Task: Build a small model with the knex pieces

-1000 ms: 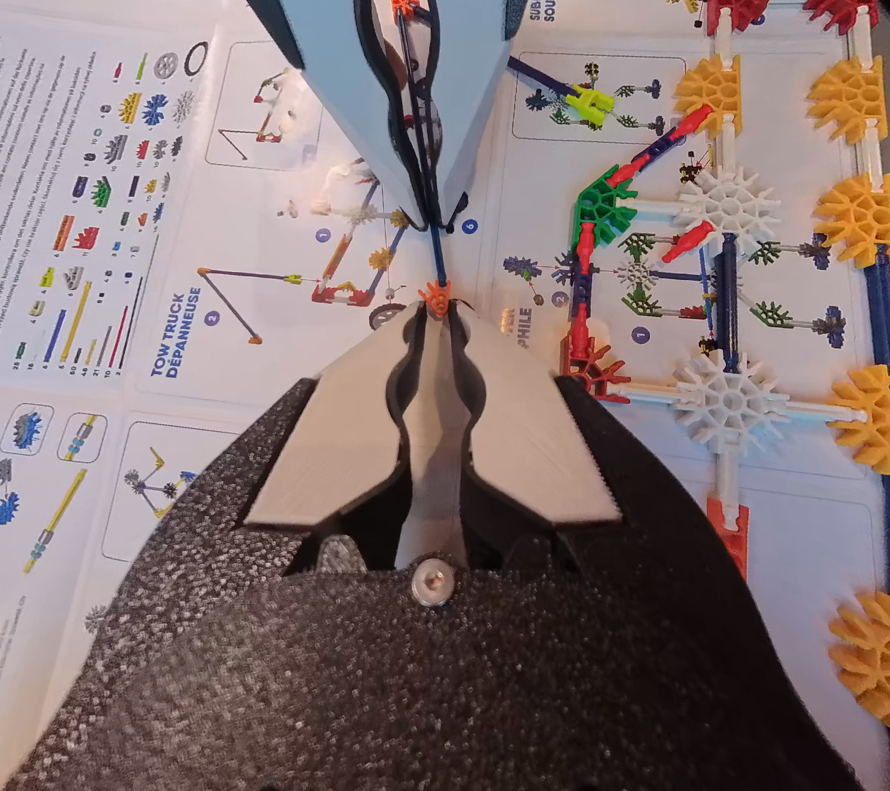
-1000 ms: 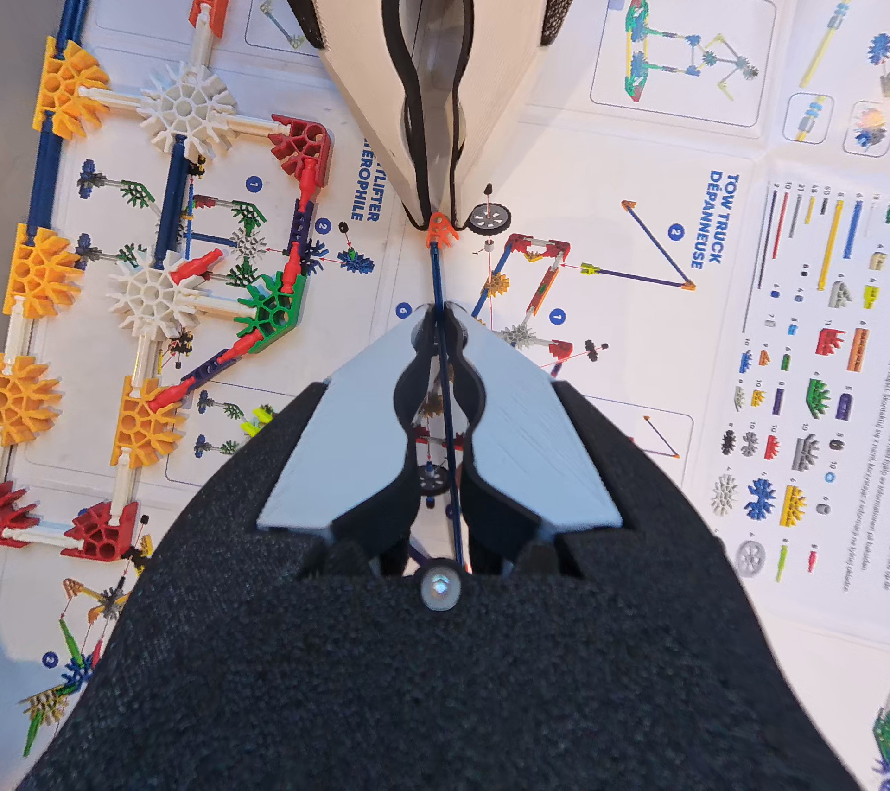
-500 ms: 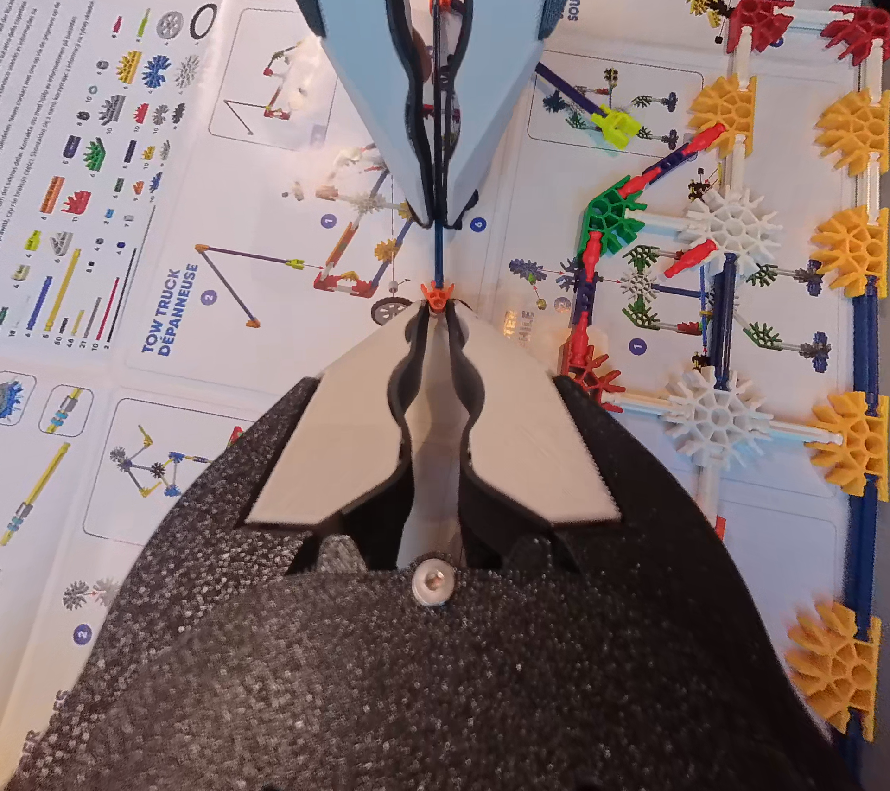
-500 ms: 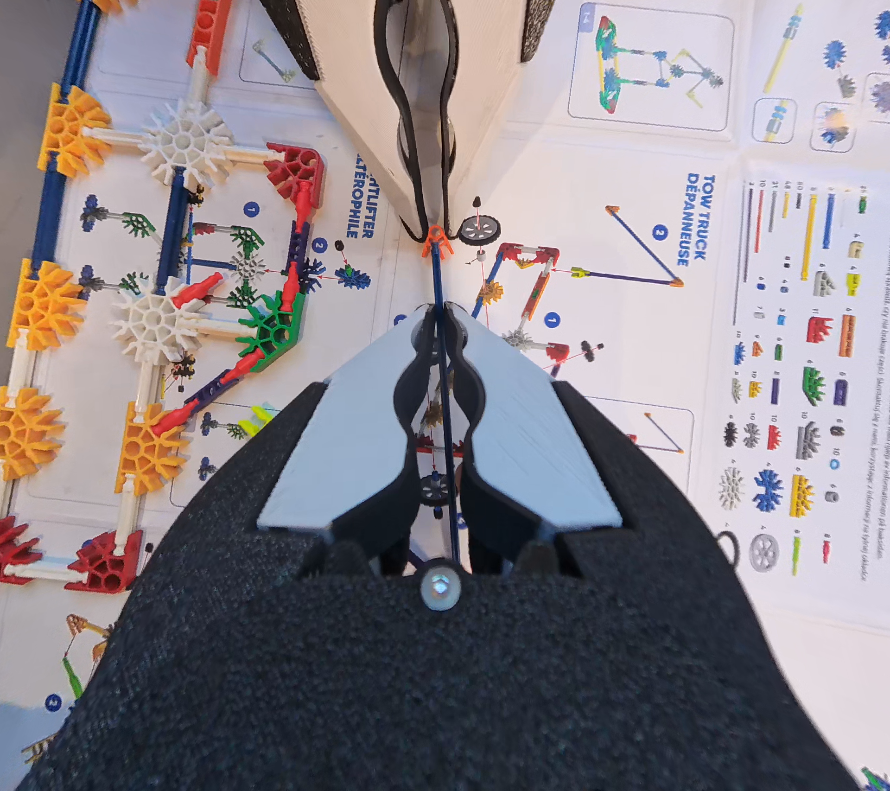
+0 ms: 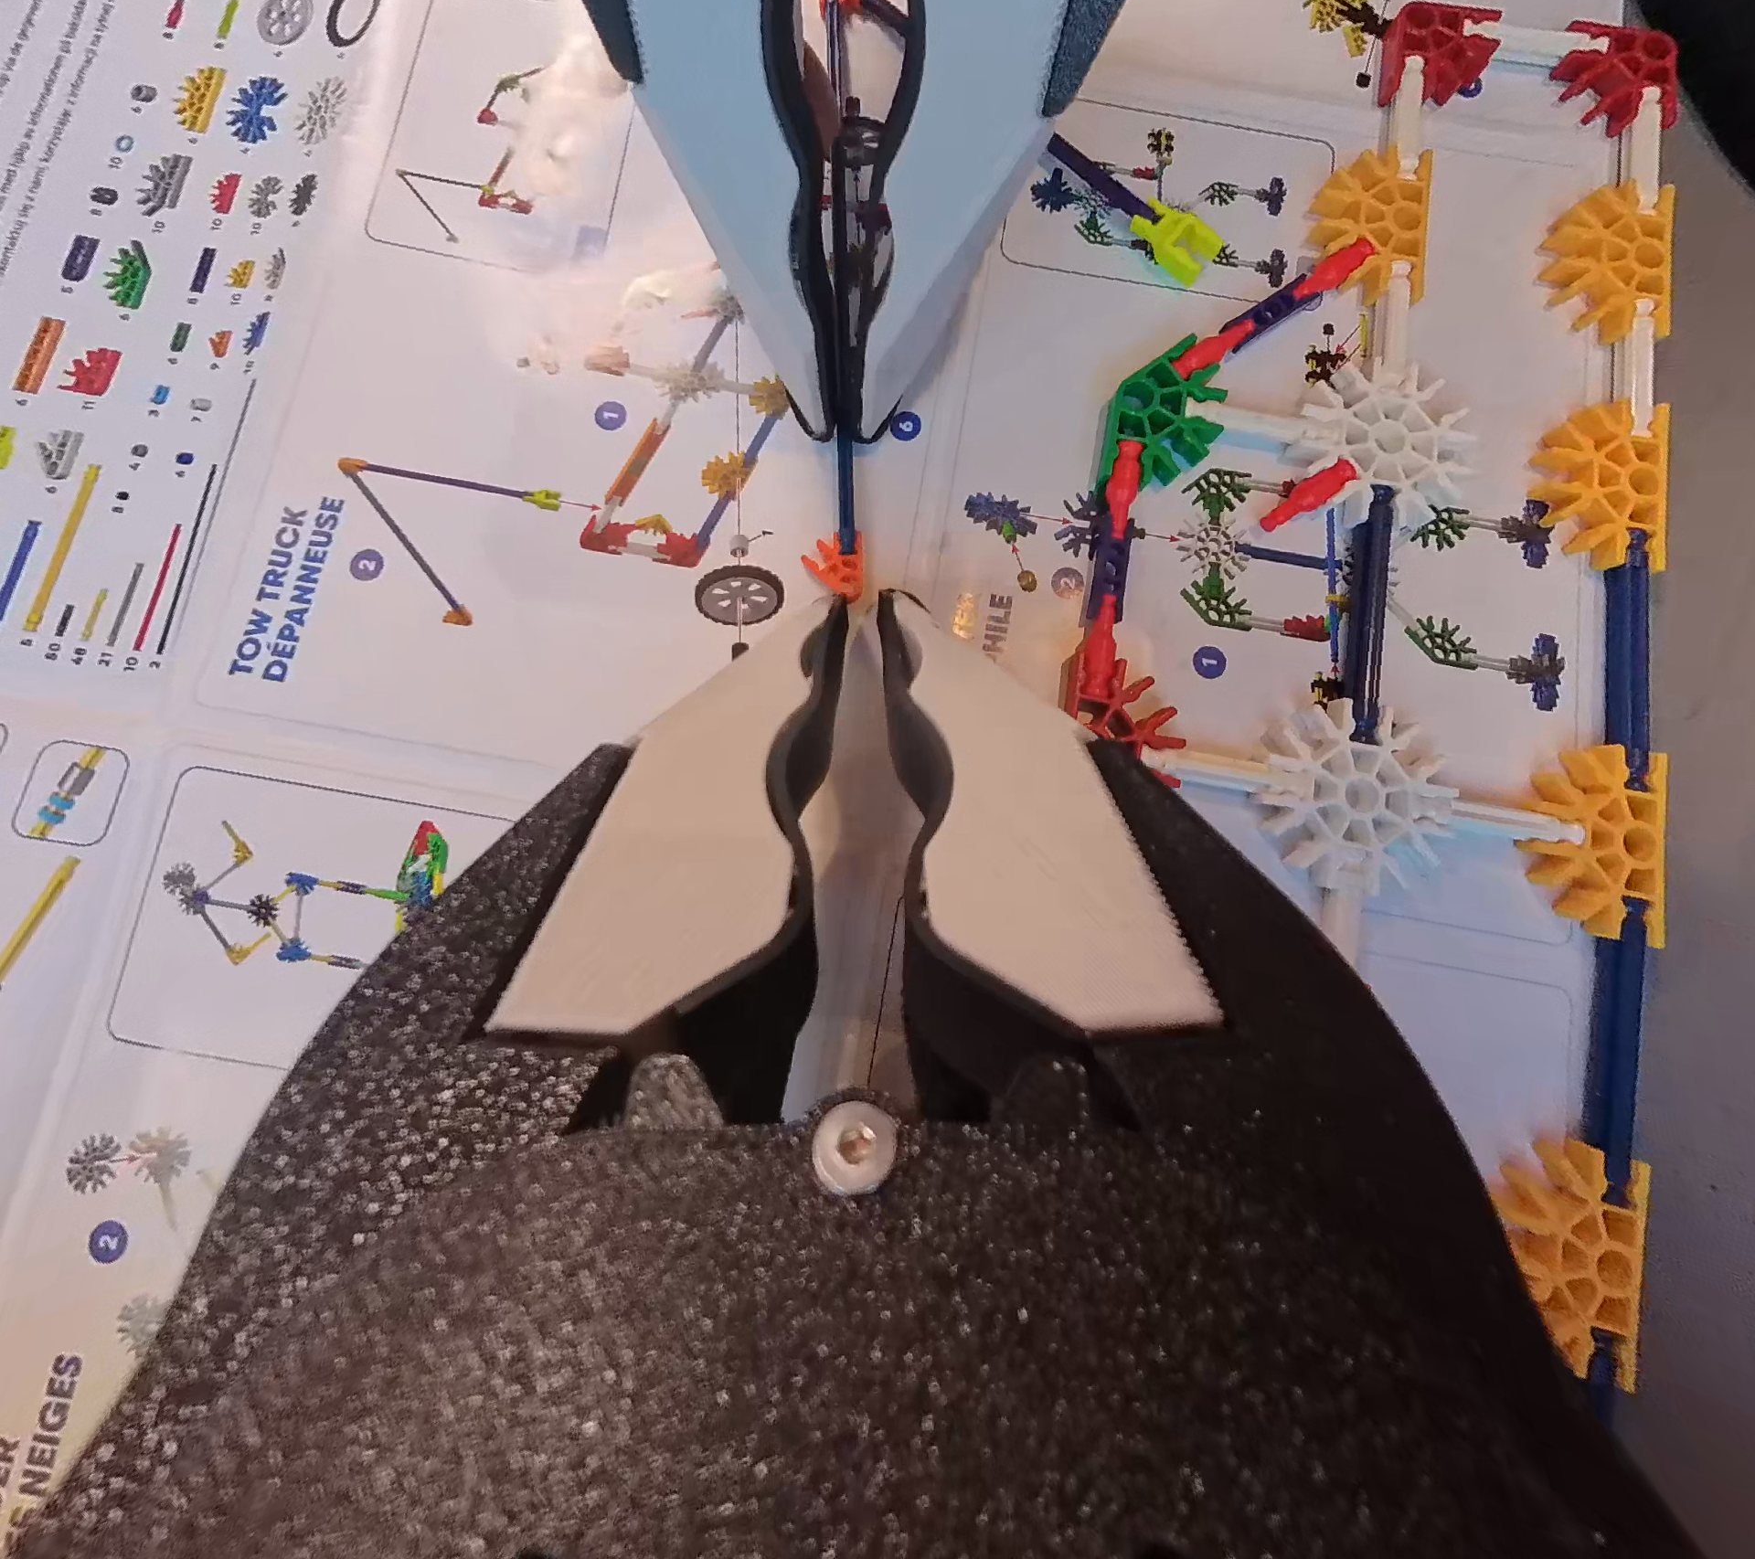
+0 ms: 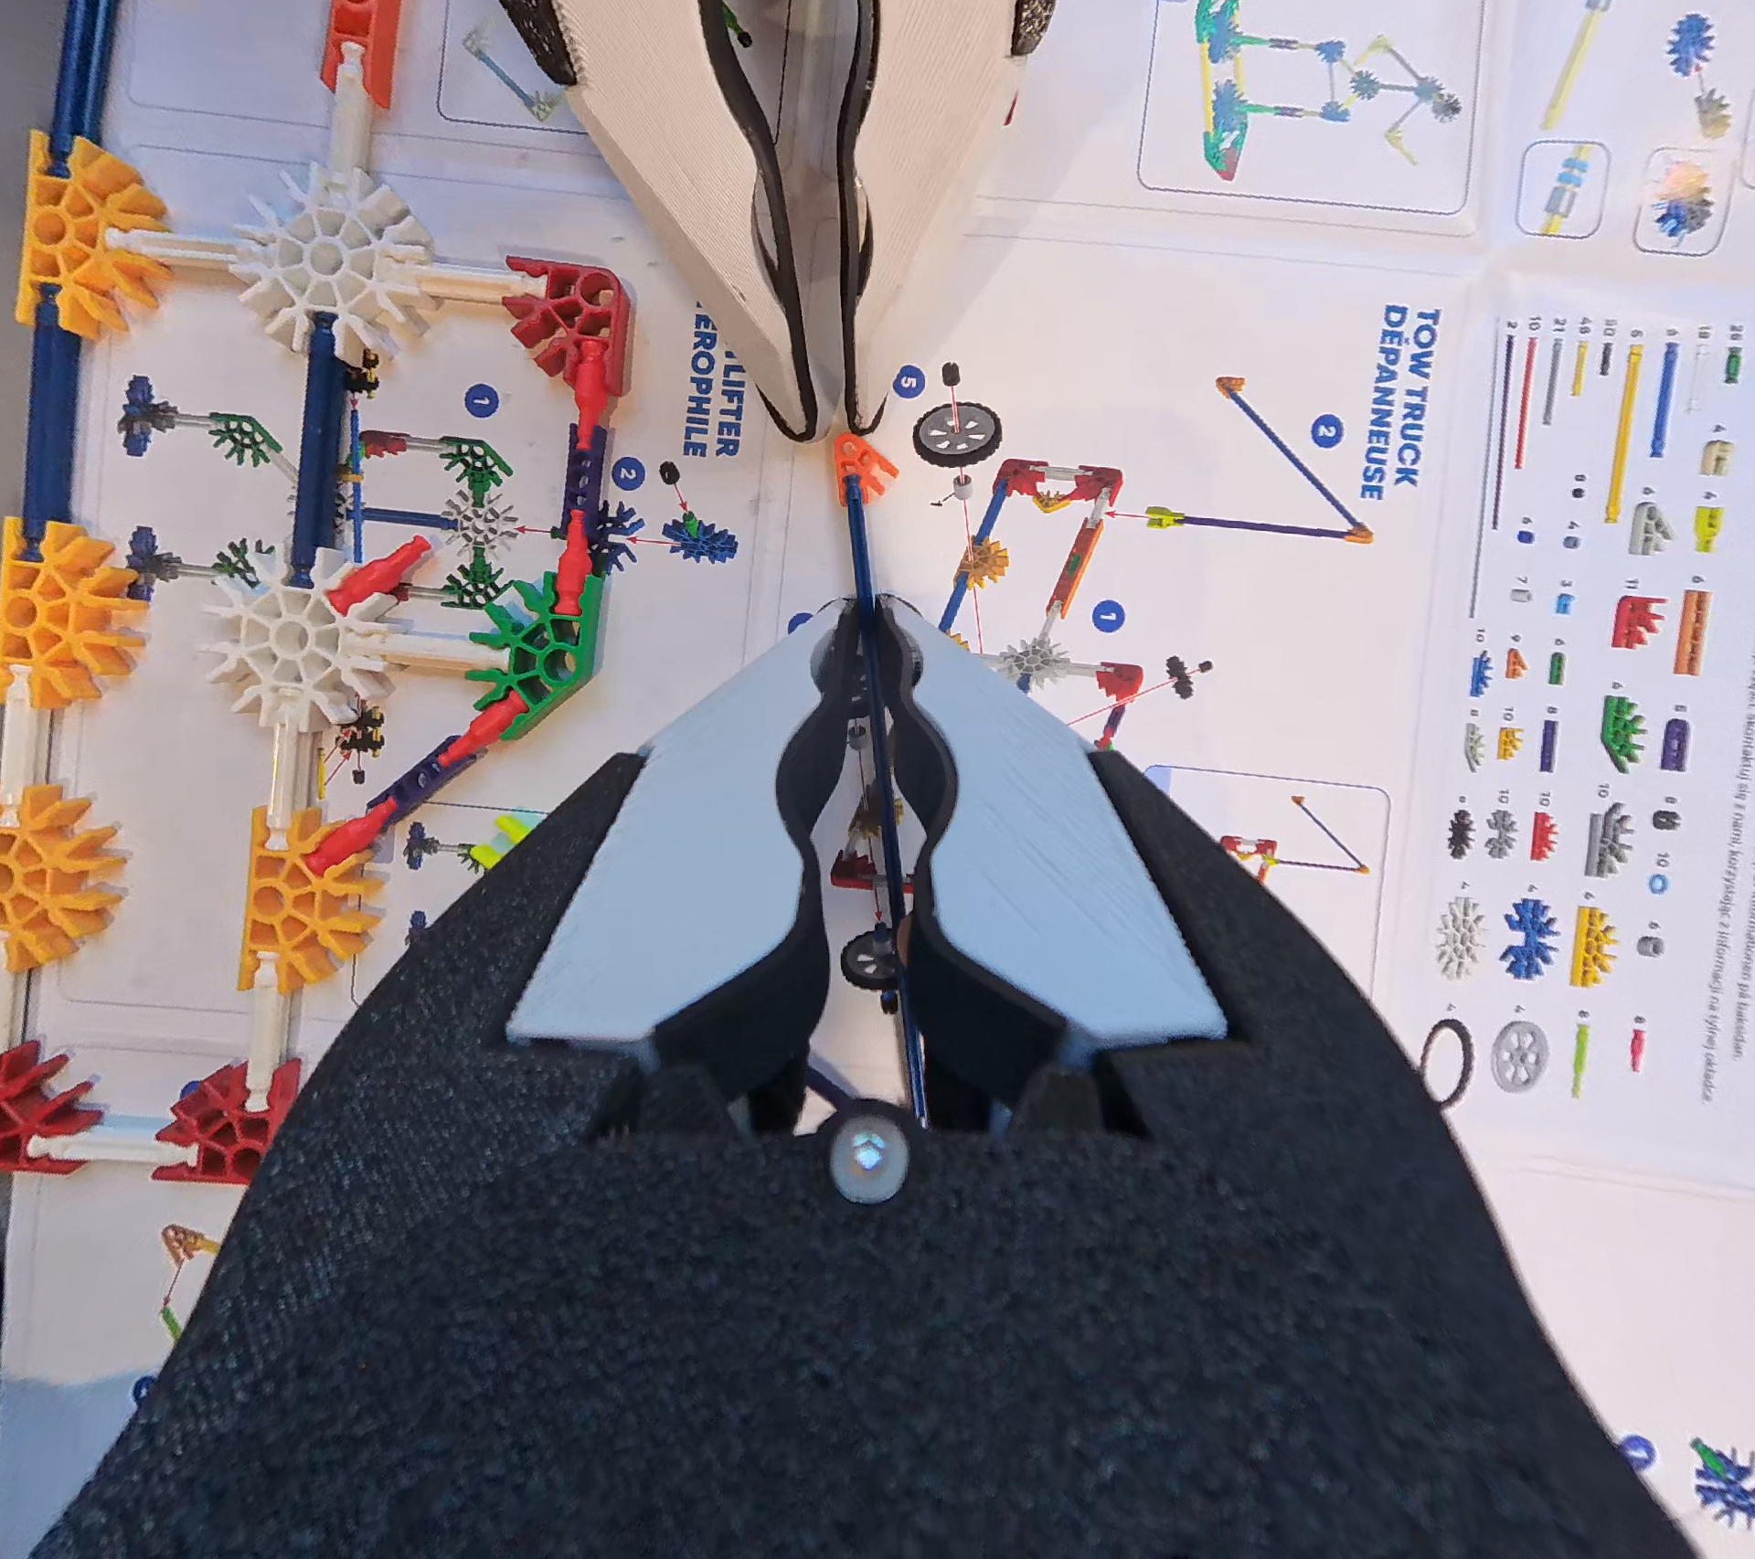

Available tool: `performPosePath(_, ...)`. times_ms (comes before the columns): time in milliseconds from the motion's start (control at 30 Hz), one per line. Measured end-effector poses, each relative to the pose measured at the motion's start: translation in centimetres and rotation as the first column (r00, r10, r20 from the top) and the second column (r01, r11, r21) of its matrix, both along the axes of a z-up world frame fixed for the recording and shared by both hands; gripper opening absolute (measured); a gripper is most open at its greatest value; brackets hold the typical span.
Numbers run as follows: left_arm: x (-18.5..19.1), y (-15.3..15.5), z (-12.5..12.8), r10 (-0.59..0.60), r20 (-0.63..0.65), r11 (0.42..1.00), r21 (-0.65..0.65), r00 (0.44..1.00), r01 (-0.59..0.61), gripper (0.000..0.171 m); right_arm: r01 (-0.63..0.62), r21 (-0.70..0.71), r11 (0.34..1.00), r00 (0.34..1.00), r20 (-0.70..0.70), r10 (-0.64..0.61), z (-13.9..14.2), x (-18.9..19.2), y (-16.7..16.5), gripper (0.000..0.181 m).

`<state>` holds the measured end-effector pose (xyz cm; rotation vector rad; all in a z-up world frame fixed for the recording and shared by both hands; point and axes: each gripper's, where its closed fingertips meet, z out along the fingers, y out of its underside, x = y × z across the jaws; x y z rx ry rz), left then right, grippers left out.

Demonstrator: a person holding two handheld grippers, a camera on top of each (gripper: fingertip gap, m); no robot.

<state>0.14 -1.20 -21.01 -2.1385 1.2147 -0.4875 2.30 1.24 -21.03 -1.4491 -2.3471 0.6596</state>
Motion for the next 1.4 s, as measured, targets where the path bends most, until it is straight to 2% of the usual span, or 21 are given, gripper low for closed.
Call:
performPosePath(133,0.0,0.0,0.0,0.001,0.005,1.000,-0.003,1.000,-0.001,0.004,-0.005,0.021,1.000,1.000,0.012,0.005,0.0,0.0,0.0,0.003)
performPosePath(267,-0.1,0.0,0.3,0.004,0.010,1.000,0.007,1.000,-0.004,0.005,-0.002,0.009,1.000,1.000,-0.010,0.003,0.7,-0.4,-0.2,0.012)
performPosePath(433,-0.1,0.4,0.6,0.028,0.036,0.999,0.019,0.999,-0.029,0.004,-0.008,-0.014,1.000,0.999,-0.052,0.007,1.3,-1.8,-1.2,0.000)
performPosePath(867,-0.1,0.4,0.0,0.056,0.059,0.998,0.009,0.997,-0.056,0.000,0.005,-0.020,1.000,0.997,0.079,-0.004,0.2,-2.2,-1.5,0.000)
performPosePath(1100,-0.1,0.4,0.0,0.063,0.088,0.998,-0.025,0.994,-0.061,0.000,-0.045,0.104,0.994,0.992,0.124,0.032,0.1,-2.1,-1.6,0.000)
performPosePath(1267,-0.1,0.4,0.0,0.079,0.121,0.995,-0.069,0.989,-0.071,0.000,-0.055,0.180,0.982,0.996,0.081,0.041,0.1,-2.1,-1.6,0.000)
performPosePath(1367,-0.1,0.4,0.0,0.085,0.121,0.994,-0.074,0.989,-0.077,0.000,-0.004,0.155,0.988,1.000,-0.018,0.007,0.3,-2.1,-1.5,0.000)
performPosePath(1400,-0.1,0.5,0.0,0.088,0.119,0.994,-0.072,0.989,-0.080,0.000,0.006,0.144,0.990,0.999,-0.038,-0.001,0.4,-2.1,-1.5,0.005)
